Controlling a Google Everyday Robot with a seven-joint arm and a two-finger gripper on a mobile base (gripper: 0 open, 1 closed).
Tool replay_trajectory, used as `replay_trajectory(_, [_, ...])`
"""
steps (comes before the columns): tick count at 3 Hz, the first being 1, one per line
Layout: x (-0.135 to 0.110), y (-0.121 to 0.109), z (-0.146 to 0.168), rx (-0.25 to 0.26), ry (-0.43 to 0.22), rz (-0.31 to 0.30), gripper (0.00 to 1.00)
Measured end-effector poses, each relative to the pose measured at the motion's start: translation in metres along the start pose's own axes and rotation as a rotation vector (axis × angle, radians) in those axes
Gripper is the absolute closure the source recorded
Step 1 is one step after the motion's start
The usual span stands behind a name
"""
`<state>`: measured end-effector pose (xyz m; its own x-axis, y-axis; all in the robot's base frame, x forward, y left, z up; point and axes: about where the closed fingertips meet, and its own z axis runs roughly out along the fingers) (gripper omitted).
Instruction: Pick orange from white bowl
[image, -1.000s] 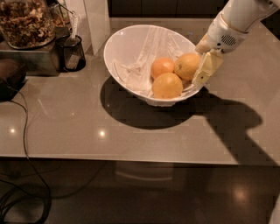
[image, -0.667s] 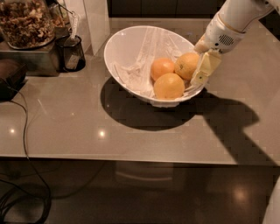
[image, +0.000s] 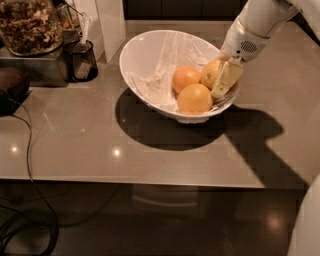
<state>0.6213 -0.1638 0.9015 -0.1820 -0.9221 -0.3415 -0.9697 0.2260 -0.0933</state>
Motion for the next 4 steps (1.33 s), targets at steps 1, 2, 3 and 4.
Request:
replay_trajectory(1, [-0.01, 0.006, 0.012, -0.03, 0.016, -0.031, 0.33])
replay_trajectory(2, [-0.014, 0.012, 0.017, -0.048, 0.03, -0.051, 0.47])
replay_trajectory(3, [-0.008, 0.025, 0.027, -0.068, 0.051, -0.05, 0.72])
replay_trajectory(4, [-0.009, 0.025, 0.025, -0.068, 0.051, -0.05, 0.95])
